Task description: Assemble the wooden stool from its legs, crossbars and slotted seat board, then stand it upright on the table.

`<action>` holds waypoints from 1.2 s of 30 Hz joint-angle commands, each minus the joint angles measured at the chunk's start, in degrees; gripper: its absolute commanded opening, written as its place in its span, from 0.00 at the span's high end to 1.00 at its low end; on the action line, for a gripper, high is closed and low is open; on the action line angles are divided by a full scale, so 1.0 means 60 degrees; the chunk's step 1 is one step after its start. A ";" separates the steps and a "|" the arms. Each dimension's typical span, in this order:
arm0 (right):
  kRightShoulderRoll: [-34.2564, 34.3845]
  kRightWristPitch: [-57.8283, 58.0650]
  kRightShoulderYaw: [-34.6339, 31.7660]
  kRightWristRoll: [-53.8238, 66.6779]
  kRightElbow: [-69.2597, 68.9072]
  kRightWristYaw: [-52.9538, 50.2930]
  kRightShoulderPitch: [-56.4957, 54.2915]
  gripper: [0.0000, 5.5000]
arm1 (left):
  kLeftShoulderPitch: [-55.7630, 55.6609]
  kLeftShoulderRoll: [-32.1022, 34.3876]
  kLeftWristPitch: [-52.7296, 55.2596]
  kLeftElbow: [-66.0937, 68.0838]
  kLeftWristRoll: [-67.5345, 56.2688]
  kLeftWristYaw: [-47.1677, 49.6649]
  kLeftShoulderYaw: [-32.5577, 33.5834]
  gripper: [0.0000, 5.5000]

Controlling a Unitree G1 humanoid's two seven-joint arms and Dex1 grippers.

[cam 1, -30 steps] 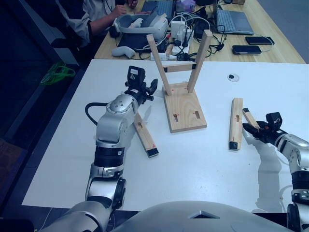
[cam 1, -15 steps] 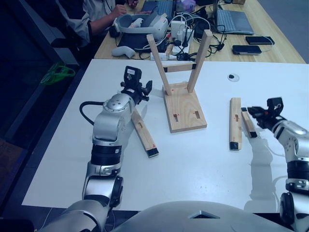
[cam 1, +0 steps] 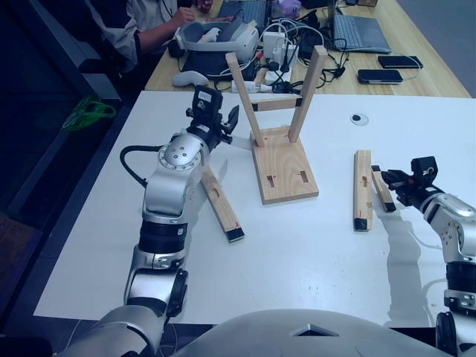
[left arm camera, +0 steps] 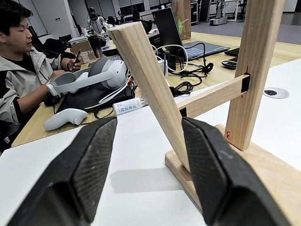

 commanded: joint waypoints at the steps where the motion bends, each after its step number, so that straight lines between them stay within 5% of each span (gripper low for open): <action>1: 0.0065 0.0270 -0.0186 0.0191 -0.0299 0.0042 0.0492 0.71 | 0.0996 -0.0814 0.0121 -0.0623 -0.0506 0.0636 0.0740 0.54; 9: -0.0059 0.0165 -0.0311 0.0271 0.0048 0.0328 0.1021 0.71 | 0.3259 -0.0994 -0.0084 -0.1860 -0.0772 0.0974 0.1602 0.54; 14: -0.0011 -0.0340 -0.0444 -0.0050 0.0414 -0.0105 0.0998 0.71 | 0.3215 -0.0959 -0.0184 -0.1722 -0.0721 0.0987 0.1517 0.54; 21: 0.0109 0.0211 -0.0400 0.0390 0.0343 0.0102 0.1082 0.51 | 0.3143 -0.0865 -0.0099 -0.1786 -0.0686 0.1006 0.1443 0.54; 36: 0.0134 0.0877 -0.0213 0.0666 -0.0277 0.0018 0.0897 0.51 | 0.2806 -0.0709 -0.0108 -0.1673 -0.0571 0.0972 0.1278 0.54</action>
